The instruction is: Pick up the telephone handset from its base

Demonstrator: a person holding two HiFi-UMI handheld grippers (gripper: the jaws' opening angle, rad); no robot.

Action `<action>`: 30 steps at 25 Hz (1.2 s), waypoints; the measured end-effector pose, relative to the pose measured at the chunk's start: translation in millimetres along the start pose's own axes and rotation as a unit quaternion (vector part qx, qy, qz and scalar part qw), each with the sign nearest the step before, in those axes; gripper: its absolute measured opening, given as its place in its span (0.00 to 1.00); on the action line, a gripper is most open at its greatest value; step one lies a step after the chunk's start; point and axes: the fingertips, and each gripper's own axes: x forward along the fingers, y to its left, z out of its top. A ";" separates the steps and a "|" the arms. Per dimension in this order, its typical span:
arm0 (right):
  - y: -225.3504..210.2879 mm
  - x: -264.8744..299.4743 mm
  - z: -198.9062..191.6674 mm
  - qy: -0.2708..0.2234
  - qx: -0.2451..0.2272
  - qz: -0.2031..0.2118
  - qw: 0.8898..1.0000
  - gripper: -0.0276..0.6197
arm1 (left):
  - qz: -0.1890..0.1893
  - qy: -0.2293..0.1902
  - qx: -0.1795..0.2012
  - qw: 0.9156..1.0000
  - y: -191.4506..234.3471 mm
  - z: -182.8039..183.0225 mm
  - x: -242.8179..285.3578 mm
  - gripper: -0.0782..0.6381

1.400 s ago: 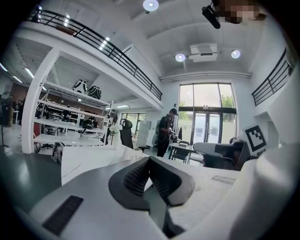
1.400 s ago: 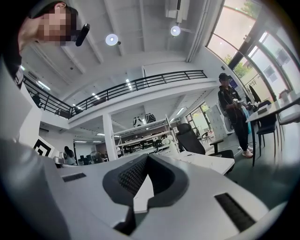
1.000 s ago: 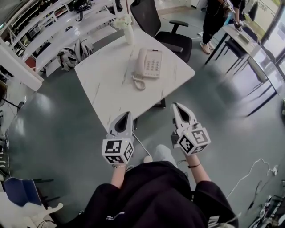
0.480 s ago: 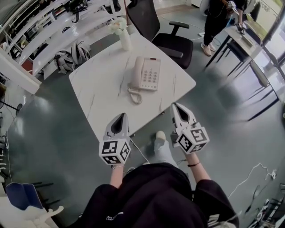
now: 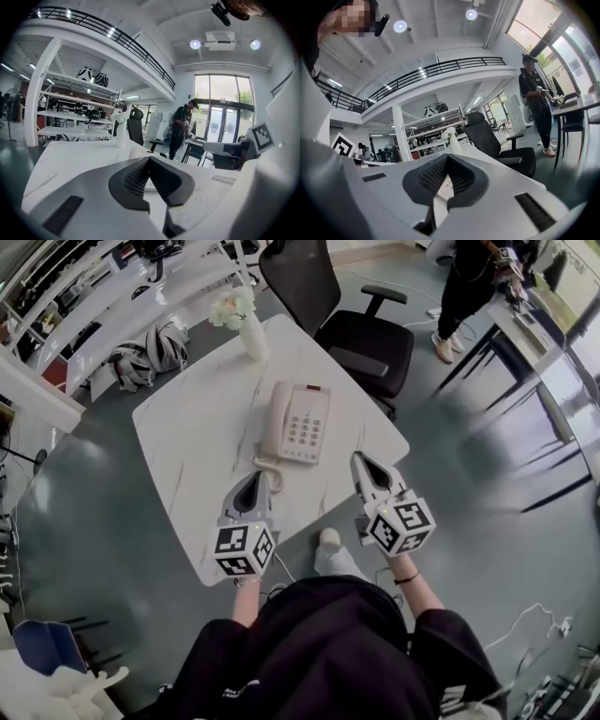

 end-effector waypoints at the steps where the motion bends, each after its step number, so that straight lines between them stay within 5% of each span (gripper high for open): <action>1: -4.3 7.6 -0.7 0.006 0.005 0.006 1.000 0.03 | 0.004 0.003 0.000 1.000 0.3 -0.5 8.7 0.11; 9: -35.4 56.4 -2.3 0.035 0.021 0.038 0.998 0.03 | 0.044 0.025 -0.014 0.999 9.3 -5.8 53.5 0.11; 24: -60.0 101.7 -17.6 0.066 0.050 -0.002 0.997 0.03 | 0.050 0.120 -0.030 0.991 51.5 -11.5 112.6 0.11; 30: -71.8 119.4 -33.5 0.081 0.038 -0.015 0.996 0.03 | 0.033 0.154 -0.012 0.988 61.0 -19.1 153.4 0.29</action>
